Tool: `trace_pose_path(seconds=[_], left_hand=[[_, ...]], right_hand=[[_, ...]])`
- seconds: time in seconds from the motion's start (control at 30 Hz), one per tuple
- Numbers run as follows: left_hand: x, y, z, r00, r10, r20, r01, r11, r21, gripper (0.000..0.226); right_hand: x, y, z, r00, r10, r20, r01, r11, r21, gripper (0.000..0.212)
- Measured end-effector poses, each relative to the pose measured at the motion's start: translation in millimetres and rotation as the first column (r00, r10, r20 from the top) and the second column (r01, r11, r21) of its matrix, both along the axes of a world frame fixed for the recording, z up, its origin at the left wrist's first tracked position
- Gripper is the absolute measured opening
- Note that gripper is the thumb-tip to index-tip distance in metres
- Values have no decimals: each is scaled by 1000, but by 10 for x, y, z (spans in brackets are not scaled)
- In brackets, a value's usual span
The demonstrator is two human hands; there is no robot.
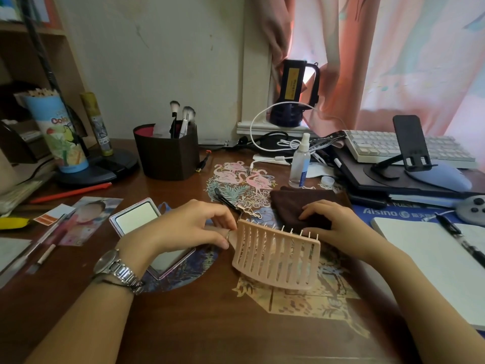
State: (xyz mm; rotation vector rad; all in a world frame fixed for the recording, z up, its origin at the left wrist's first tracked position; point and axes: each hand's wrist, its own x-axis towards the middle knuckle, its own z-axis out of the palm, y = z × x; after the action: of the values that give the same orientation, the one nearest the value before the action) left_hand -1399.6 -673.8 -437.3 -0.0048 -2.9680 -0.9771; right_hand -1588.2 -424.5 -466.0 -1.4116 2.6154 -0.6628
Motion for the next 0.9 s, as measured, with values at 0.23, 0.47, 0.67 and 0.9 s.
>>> trace_pose_path(seconds=[0.23,0.47,0.67,0.9], left_hand=[[-5,8,-1,988,-85,131,85,996,9,21],[-8,22,-10,994,-62,93,60,998,24,28],[-45,65,-56,997,-57,47,59,997,-44,31],[-95,22,-136,999,14,-33,-21,978,-206,24]], right_hand=[[-9,7,-11,1000,-10,11,11,1000,-12,24],[2,11,2,1000,-12,25,12,1000,-11,26],[18,0,11,1000,-6,2,6,1000,-22,22],[88,-15,79,995,-102,19,103,955,-277,15]])
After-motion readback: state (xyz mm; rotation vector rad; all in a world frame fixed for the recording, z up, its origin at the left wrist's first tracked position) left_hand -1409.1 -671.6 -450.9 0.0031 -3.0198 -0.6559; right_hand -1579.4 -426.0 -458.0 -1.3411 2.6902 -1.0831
